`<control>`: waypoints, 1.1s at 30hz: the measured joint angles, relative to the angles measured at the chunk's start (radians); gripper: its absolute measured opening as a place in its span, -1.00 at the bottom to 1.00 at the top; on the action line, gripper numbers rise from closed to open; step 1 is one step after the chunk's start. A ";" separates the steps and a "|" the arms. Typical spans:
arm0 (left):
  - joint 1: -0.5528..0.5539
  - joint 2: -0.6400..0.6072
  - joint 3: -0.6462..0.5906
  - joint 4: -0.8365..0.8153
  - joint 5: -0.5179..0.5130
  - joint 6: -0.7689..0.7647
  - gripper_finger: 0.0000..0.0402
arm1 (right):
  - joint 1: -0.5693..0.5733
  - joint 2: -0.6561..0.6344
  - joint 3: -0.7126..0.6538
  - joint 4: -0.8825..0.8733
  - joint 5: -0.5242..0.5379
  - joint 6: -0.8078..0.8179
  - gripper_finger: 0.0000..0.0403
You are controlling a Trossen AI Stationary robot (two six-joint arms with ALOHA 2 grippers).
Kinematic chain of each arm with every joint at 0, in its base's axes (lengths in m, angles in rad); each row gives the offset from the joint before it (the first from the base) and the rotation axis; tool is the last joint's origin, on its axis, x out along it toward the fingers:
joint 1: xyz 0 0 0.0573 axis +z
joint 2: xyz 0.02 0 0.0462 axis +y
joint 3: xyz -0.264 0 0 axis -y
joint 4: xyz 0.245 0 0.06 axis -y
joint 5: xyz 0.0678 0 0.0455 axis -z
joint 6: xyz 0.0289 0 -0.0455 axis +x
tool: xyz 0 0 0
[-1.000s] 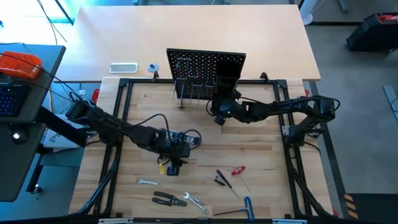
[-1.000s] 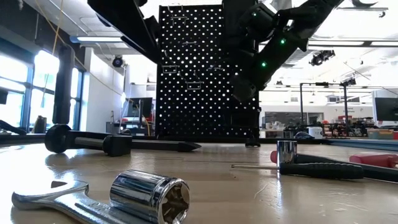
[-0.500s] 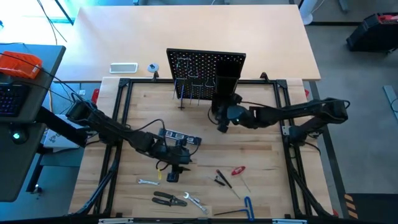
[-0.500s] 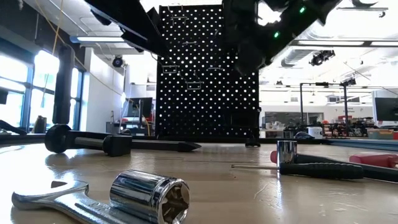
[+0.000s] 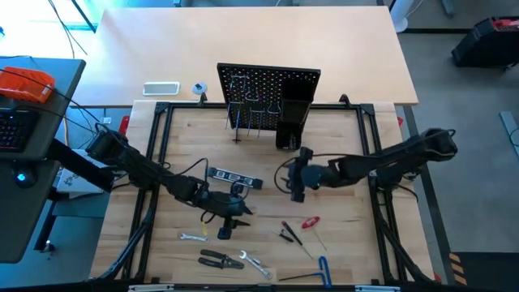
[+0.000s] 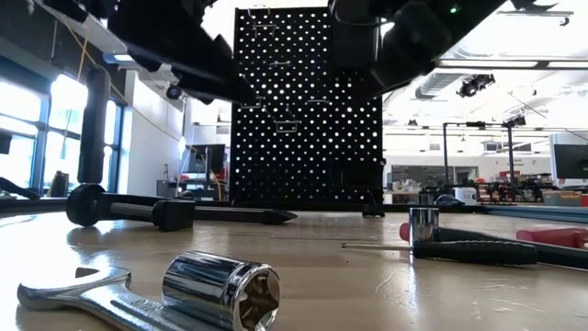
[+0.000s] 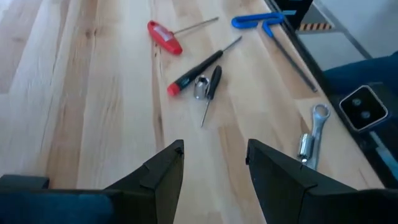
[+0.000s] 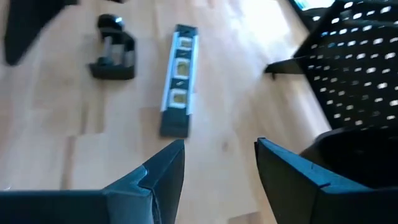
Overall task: Hang tools onto peg board
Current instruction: Put the top socket into the bottom peg board bin
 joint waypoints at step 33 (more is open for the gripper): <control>0.003 0.010 -0.040 0.181 -0.036 -0.032 -0.15 | 0.159 0.002 0.000 -0.050 0.017 0.096 -0.04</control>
